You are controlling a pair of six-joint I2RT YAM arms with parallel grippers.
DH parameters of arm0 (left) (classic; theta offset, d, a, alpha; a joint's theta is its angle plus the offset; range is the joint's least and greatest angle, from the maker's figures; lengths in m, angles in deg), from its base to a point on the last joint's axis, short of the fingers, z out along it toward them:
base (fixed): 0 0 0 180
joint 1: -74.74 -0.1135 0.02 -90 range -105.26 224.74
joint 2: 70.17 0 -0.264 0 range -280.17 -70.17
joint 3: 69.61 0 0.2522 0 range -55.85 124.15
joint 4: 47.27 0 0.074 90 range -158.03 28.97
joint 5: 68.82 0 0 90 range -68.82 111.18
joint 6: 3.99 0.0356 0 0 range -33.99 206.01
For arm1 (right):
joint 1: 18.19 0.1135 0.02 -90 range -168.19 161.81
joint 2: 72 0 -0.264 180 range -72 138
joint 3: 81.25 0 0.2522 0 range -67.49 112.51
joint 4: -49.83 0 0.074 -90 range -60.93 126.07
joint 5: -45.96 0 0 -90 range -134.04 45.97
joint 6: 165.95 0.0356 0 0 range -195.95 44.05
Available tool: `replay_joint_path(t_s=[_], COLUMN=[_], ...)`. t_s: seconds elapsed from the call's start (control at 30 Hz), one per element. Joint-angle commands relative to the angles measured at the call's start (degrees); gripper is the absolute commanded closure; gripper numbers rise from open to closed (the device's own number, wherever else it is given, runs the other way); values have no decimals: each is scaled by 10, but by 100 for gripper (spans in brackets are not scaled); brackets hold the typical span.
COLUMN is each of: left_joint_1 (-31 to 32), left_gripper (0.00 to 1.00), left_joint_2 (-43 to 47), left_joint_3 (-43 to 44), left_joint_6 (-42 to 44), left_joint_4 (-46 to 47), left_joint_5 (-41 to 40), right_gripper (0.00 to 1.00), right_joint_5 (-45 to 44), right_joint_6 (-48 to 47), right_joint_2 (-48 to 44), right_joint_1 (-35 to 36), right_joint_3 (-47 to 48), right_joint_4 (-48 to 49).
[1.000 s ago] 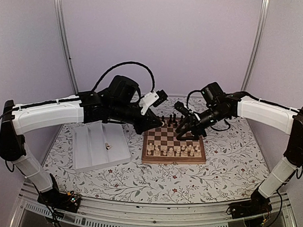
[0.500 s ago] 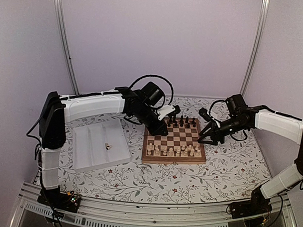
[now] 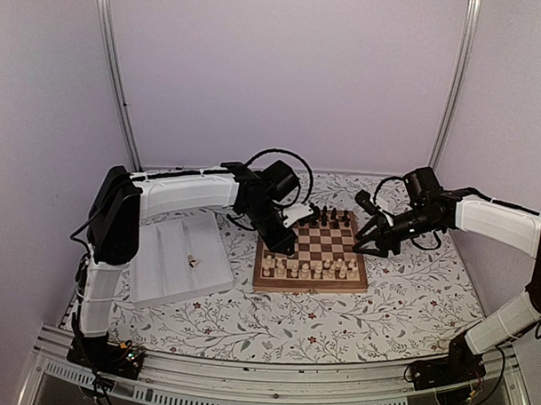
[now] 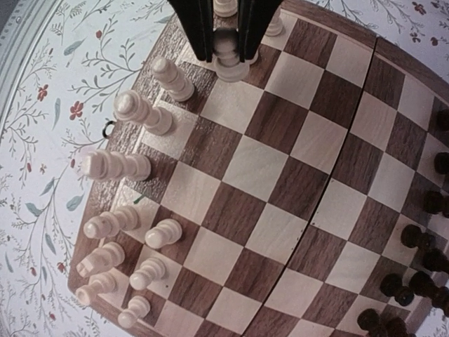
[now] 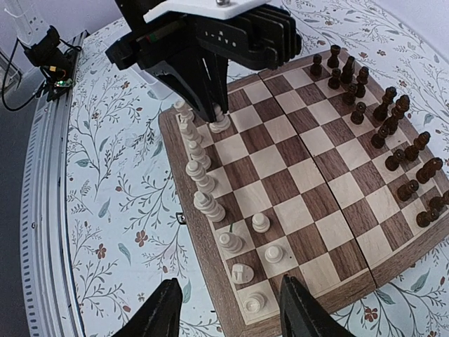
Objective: Set up the chess pieces on the board
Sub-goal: Place the chess piece on the chessboard.
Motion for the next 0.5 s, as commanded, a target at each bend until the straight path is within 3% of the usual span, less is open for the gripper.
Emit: replay_joint_path(t_s=[0.0,0.47], left_joint_1=[-7,-3], left_gripper=[92,90], left_joint_2=[-18,-45], left_joint_3=[17,27], left_joint_6=[6,8], left_joint_4=[-8,-12], left_joint_5=[-1,17], right_gripper=[50,49], right_joint_5=[4,8], right_joint_6=[-1,-3], right_joint_2=[1,3], right_joint_1=[-2,-2], right_joint_3=[-5,-5], right_joint_4=[10,10])
